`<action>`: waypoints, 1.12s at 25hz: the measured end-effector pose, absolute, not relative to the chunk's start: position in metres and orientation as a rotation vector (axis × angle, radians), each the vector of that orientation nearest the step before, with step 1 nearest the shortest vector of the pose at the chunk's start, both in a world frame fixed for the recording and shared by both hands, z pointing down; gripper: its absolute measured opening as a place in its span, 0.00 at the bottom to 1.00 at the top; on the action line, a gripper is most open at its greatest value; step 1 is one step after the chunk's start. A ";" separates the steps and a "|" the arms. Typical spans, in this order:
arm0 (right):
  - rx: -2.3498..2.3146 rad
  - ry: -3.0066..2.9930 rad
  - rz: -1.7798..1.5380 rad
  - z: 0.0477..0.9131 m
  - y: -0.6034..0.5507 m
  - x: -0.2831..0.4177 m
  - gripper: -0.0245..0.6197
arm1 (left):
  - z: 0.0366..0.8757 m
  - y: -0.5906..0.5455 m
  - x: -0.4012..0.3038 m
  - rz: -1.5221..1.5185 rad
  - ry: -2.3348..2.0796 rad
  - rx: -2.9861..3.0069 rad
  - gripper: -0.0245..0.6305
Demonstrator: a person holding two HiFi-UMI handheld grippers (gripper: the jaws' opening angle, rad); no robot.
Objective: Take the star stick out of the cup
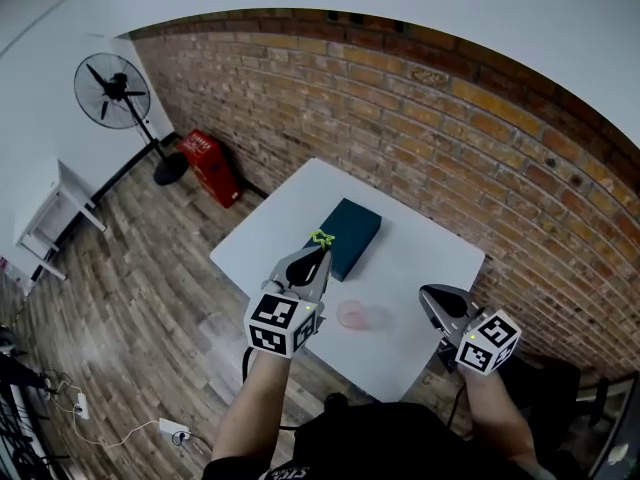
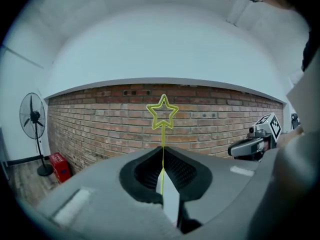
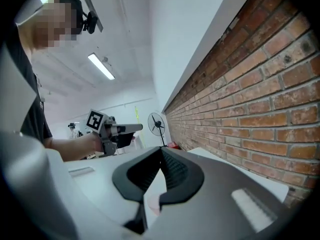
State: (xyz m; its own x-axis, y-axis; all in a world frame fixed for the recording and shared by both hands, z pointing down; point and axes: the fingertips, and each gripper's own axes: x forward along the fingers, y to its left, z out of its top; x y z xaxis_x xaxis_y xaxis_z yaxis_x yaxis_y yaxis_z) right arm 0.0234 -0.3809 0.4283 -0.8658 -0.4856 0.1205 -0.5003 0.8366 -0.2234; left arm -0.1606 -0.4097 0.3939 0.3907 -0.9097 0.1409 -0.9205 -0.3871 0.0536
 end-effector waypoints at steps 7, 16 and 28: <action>0.757 -2.977 0.339 0.424 -0.389 0.004 0.04 | 0.385 -0.388 -0.212 0.071 -1.820 2.412 0.05; 0.687 -2.992 0.224 0.420 -0.383 -0.018 0.04 | 0.408 -0.352 -0.259 0.026 -1.964 2.249 0.05; 0.789 -2.989 0.076 0.407 -0.386 -0.009 0.04 | 0.420 -0.339 -0.273 0.054 -2.026 2.181 0.05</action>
